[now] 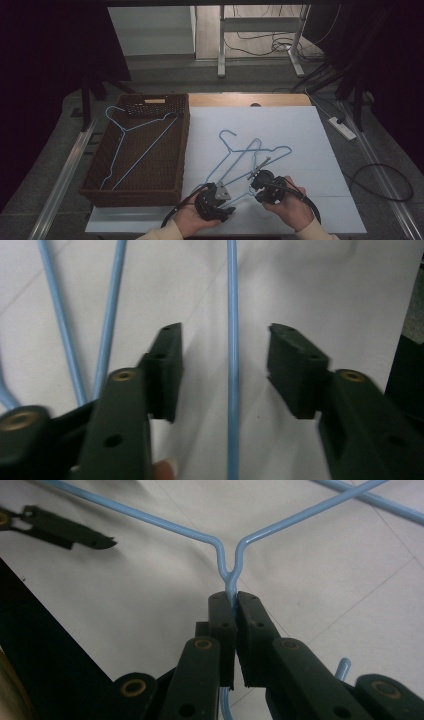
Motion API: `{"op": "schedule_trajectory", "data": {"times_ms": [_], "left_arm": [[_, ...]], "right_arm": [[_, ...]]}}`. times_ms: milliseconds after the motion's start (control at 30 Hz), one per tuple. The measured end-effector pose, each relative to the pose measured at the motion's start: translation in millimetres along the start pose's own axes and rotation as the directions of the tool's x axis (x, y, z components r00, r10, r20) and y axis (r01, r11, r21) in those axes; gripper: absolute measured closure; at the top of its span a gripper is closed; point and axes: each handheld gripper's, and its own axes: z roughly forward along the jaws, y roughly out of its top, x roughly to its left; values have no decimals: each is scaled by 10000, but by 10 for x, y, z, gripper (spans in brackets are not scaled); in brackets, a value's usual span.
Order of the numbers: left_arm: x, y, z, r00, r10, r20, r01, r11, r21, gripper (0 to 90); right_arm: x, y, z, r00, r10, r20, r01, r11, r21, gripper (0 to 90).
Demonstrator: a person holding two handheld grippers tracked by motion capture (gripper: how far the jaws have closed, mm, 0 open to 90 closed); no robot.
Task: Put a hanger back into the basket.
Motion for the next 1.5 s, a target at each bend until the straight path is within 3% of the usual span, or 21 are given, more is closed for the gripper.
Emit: {"op": "schedule_trajectory", "data": {"times_ms": [233, 300, 467, 600, 633, 700, 733, 767, 867, 967, 1033, 1067, 1167, 1200, 1267, 1300, 1367, 1433, 1500], "left_arm": [[37, -2, 5, 9997, -131, 228, 131, 9999, -3, 811], [50, 0, -2, 9987, -218, 470, 221, 9997, -45, 846], [51, 13, -30, 9990, -221, 386, 229, 9996, -193, 865], [60, 10, -56, 9988, -371, 317, 384, 9984, -407, 867], [66, 11, -70, 9987, -397, 320, 411, 9981, -453, 868], [71, 13, -97, 9990, -387, 228, 399, 9976, -562, 868], [71, 13, -109, 9990, -399, 194, 410, 9973, -617, 868], [74, 11, -123, 9990, -421, 152, 431, 9966, -699, 868], [91, 3, -156, 9986, -515, 81, 520, 9949, -861, 869], [133, -9, -201, 9976, -693, 1, 690, 9920, -1053, 869], [146, -12, -215, 9974, -723, 14, 720, 9914, -1093, 869], [156, -14, -228, 9970, -770, -8, 764, 9903, -1163, 869], [180, -16, -277, 9958, -909, -58, 892, 9858, -1424, 870], [181, -16, -295, 9954, -956, -33, 939, 9834, -1555, 870], [178, -16, -301, 9956, -934, -21, 919, 9831, -1581, 870], [164, -15, -309, 9959, -903, -102, 873, 9816, -1700, 870], [143, -13, -316, 9960, -875, -180, 830, 9807, -1772, 870], [128, -10, -335, 9958, -902, -172, 854, 9787, -1864, 870], [124, -7, -352, 9961, -858, -223, 801, 9791, -1869, 870]], "right_arm": [[0, 0, -7, 10000, -64, -2, 64, 9999, -99, 866], [2, -2, -14, 10000, -43, -34, 42, 9999, -121, 866], [-9, -11, -48, 10000, -22, -9, 22, 9993, -385, 864], [-32, -24, -96, 9999, -25, -100, 16, 9957, -931, 826], [-68, -35, -151, 9988, 8, -483, -89, 9858, -1674, 733], [-107, -46, -214, 9991, 33, -430, -140, 9678, -2513, 587], [-107, -46, -214, 9991, 33, -430, -140, 9678, -2513, 587], [-189, -77, -276, 9989, 260, -398, -385, 9341, -3549, 506], [-313, -144, -347, 9954, 572, -765, -873, 8705, -4844, 418], [-420, -231, -417, 9924, 743, -985, -1179, 8066, -5793, 399], [-479, -298, -462, 9896, 992, -1037, -1428, 7536, -6416, 391], [-479, -298, -462, 9896, 992, -1037, -1428, 7536, -6416, 391], [-575, -421, -535, 9835, 1311, -1249, -1809, 6760, -7144, 390], [-622, -485, -567, 9812, 1433, -1290, -1917, 6547, -7312, 386], [-646, -521, -576, 9801, 1529, -1267, -1963, 6489, -7351, 387], [-692, -597, -574, 9764, 1766, -1243, -2095, 6358, -7429, 387], [-737, -669, -553, 9715, 1953, -1340, -2290, 6300, -7420, 387], [-767, -725, -510, 9695, 2095, -1274, -2341, 6362, -7352, 389], [-780, -768, -460, 9711, 2174, -988, -2198, 6520, -7257, 390]]}}
